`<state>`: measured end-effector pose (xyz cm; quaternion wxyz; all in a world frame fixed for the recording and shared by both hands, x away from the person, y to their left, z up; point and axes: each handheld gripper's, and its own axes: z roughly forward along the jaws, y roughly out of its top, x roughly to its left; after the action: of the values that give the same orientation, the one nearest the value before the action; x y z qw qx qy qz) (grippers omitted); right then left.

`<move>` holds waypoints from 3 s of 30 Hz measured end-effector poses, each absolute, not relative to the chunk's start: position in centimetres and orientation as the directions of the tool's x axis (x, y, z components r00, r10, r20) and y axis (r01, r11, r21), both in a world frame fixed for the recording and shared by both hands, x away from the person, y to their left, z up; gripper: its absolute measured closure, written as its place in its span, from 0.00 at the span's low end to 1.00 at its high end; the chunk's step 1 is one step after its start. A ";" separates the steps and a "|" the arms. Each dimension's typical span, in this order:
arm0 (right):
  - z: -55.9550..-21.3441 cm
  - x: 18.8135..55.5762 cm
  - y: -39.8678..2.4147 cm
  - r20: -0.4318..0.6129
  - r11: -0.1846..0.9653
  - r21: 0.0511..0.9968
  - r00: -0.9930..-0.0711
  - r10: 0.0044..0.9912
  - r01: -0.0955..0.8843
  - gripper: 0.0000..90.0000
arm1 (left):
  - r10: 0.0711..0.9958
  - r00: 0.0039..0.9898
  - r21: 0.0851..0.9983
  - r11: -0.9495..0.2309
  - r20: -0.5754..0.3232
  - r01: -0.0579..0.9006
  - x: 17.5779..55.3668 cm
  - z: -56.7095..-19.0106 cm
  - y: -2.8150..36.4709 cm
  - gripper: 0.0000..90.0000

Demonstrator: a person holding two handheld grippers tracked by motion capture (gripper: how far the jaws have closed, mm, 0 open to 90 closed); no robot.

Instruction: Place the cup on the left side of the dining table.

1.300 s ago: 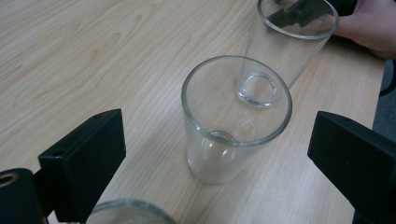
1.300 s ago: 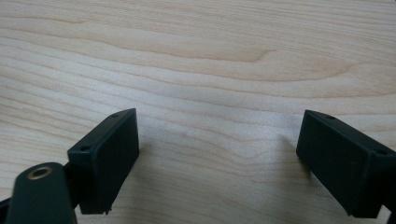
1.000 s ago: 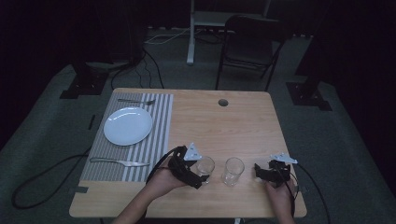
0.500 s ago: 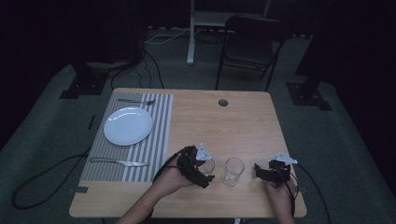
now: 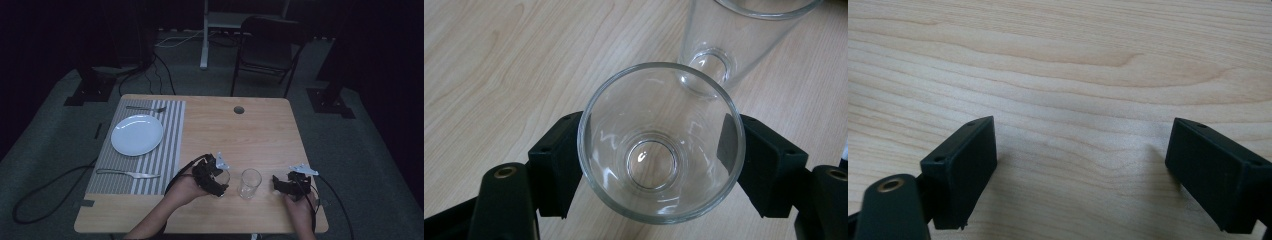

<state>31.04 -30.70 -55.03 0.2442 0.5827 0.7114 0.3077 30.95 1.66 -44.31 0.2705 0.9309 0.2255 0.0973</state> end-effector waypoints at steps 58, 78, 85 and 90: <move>-55.0 31.0 -30.7 0.010 0.132 0.723 -0.202 0.979 0.678 0.14 | 0.631 0.774 0.644 -0.616 0.059 0.453 35.3 -39.1 6.7 0.32; -55.0 31.0 -30.7 0.010 0.132 0.723 -0.202 0.979 0.678 0.14 | 0.778 0.626 0.664 -0.498 0.057 0.558 36.2 -38.5 13.9 0.32; -55.0 31.0 -30.7 0.011 0.132 0.722 -0.202 0.979 0.679 0.14 | 0.817 0.575 0.661 -0.452 0.039 0.598 36.6 -39.3 16.5 0.32; -55.0 31.0 -30.7 0.011 0.132 0.722 -0.201 0.979 0.679 0.14 | 0.837 0.545 0.649 -0.440 0.048 0.620 36.8 -39.7 17.9 0.32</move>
<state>31.03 -30.71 -55.03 0.2444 0.5827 0.7114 0.3076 36.81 17.85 -39.72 0.2938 0.8282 0.4398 0.1851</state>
